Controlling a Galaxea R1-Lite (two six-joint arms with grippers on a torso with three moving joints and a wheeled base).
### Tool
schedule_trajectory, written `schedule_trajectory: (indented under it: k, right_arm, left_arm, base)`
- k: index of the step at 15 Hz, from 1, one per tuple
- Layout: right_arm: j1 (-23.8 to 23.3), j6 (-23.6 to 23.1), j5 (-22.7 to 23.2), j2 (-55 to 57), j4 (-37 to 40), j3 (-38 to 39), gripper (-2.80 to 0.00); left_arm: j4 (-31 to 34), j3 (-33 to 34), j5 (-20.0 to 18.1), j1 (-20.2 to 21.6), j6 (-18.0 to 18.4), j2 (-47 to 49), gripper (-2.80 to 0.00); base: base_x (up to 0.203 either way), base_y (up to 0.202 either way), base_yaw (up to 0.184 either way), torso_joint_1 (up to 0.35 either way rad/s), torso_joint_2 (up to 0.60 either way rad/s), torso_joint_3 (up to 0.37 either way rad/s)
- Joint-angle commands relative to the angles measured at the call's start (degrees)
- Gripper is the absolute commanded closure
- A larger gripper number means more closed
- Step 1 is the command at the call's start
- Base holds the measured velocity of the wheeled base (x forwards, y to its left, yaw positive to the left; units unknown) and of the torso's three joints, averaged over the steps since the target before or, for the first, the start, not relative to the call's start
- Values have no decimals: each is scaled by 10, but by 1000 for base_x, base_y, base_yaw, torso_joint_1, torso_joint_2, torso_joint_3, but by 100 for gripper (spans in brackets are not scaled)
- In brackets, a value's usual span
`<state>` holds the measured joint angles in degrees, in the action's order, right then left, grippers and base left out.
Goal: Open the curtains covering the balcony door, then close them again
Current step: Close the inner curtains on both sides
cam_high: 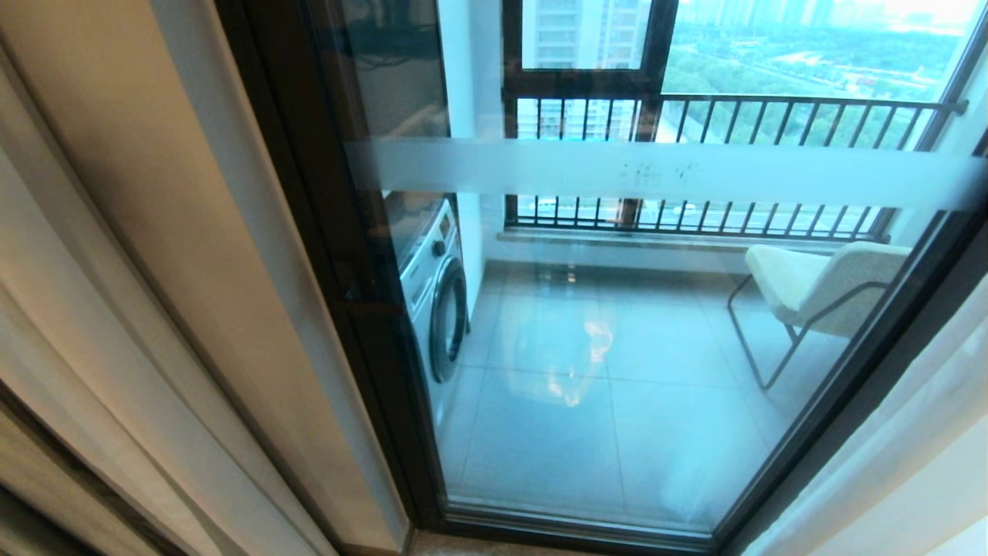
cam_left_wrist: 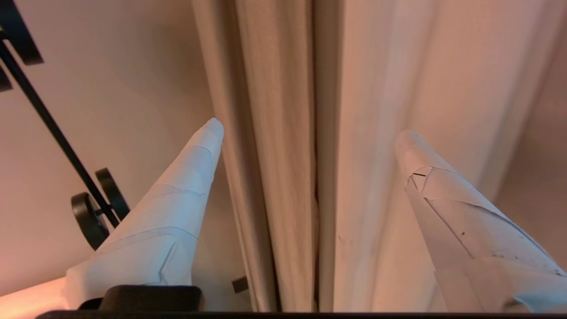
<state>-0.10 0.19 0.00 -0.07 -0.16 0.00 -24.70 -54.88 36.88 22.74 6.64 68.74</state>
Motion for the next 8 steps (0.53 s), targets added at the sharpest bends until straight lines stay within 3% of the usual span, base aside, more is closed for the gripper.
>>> schedule_trajectory:
  k: [1, 8]
  right_arm:
    - [0, 0, 0, 1, 0, 0, 0]
    - [0, 0, 0, 1, 0, 0, 0]
  left_arm:
    - [-4, -26, 1, 16, -3, 48, -280]
    - [-50, -136, -49, 18, -16, 152, -280]
  base:
    - [0, 0, 0, 0, 0, 0]
    - [0, 0, 0, 0, 0, 0]
